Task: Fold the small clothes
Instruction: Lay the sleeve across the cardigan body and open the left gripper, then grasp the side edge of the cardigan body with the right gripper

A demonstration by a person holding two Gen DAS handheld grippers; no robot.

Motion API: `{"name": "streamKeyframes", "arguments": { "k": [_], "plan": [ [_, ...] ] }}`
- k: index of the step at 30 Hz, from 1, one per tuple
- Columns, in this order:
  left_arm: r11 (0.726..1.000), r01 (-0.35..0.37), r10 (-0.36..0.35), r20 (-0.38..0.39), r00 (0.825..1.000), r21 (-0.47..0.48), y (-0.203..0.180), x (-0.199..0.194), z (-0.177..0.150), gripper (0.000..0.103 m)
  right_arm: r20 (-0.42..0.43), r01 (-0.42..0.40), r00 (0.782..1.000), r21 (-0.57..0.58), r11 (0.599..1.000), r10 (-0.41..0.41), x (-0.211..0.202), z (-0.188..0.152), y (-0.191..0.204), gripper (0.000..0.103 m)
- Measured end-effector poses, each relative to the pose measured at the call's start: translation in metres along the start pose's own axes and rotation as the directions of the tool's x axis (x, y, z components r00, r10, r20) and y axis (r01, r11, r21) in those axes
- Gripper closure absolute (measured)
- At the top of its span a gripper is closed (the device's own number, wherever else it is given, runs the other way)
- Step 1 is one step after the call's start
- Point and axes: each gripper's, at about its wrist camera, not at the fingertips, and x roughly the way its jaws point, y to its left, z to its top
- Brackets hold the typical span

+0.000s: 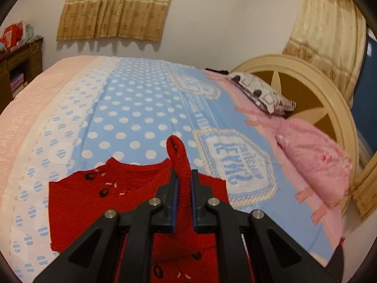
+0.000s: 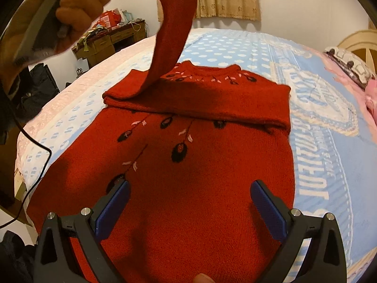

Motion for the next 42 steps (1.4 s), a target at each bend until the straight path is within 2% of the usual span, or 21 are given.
{"name": "streamKeyframes", "arguments": {
  "k": [5,9,10,12,13,14,17,20,22,26,30,34,37,39,42],
  "plan": [
    [0.997,-0.02,0.021,-0.021,1.0,0.079,-0.023,0.028,-0.013,0.092,-0.014,-0.002,1.0,0.023,1.0,0.003,0.003,-0.003,-0.003,0.001],
    [0.995,0.04,-0.034,-0.059,0.998,0.091,-0.03,0.041,-0.018,0.086,-0.033,0.005,0.999,0.028,1.0,-0.004,0.008,-0.006,-0.003,0.001],
    [0.994,0.065,-0.059,-0.063,0.996,0.093,-0.032,0.039,-0.018,0.08,-0.034,0.006,0.999,0.027,1.0,-0.005,0.008,-0.007,-0.002,0.001],
    [0.992,0.074,-0.069,-0.049,0.996,0.098,-0.031,0.033,-0.017,0.057,-0.035,0.0,0.999,0.025,1.0,0.001,0.009,-0.007,-0.002,0.001],
    [0.992,0.074,-0.071,-0.033,0.997,0.101,-0.03,0.028,-0.018,0.04,-0.037,-0.004,0.999,0.027,1.0,0.005,0.01,-0.007,-0.002,0.001],
    [0.992,0.073,-0.072,-0.016,0.997,0.106,-0.029,0.024,-0.018,0.033,-0.04,-0.01,0.999,0.031,0.999,0.011,0.01,-0.008,-0.003,0.001],
    [0.988,0.044,-0.047,0.016,0.999,0.149,-0.018,0.011,-0.023,0.029,-0.042,-0.018,0.999,0.053,0.998,0.02,0.01,-0.007,-0.007,0.001],
    [0.979,-0.069,0.059,0.057,0.997,0.193,0.01,-0.001,-0.04,0.016,-0.04,-0.033,0.999,0.07,0.997,0.035,0.002,-0.004,-0.011,0.001],
    [0.963,-0.173,0.16,0.079,0.984,0.208,0.038,-0.008,-0.057,0.014,-0.041,-0.045,0.998,0.068,0.997,0.047,-0.007,0.0,-0.016,0.001],
    [0.92,-0.333,0.321,0.09,0.943,0.204,0.086,-0.018,-0.092,0.014,-0.001,0.041,0.999,0.07,0.997,-0.041,-0.027,0.024,-0.036,0.001],
    [0.883,-0.419,0.425,0.021,0.905,0.212,0.119,-0.013,-0.123,0.013,0.04,0.054,0.997,0.187,0.981,-0.062,-0.028,0.061,-0.073,0.001],
    [0.892,-0.427,0.439,-0.053,0.897,0.152,0.142,-0.002,-0.135,0.013,0.03,0.095,0.994,0.249,0.964,-0.106,0.0,0.096,-0.096,0.001],
    [0.89,-0.438,0.448,-0.067,0.891,0.13,0.153,0.003,-0.136,0.013,-0.038,0.069,0.997,0.27,0.96,-0.06,0.026,0.114,-0.099,0.005],
    [0.889,-0.442,0.453,-0.087,0.887,0.119,0.163,0.007,-0.14,0.013,-0.068,0.046,0.997,0.28,0.959,-0.027,0.024,0.118,-0.097,0.006],
    [0.907,-0.413,0.421,-0.129,0.898,0.087,0.173,0.013,-0.147,0.013,-0.07,0.004,0.997,0.276,0.961,0.016,0.009,0.122,-0.086,0.006]
  ]
}}
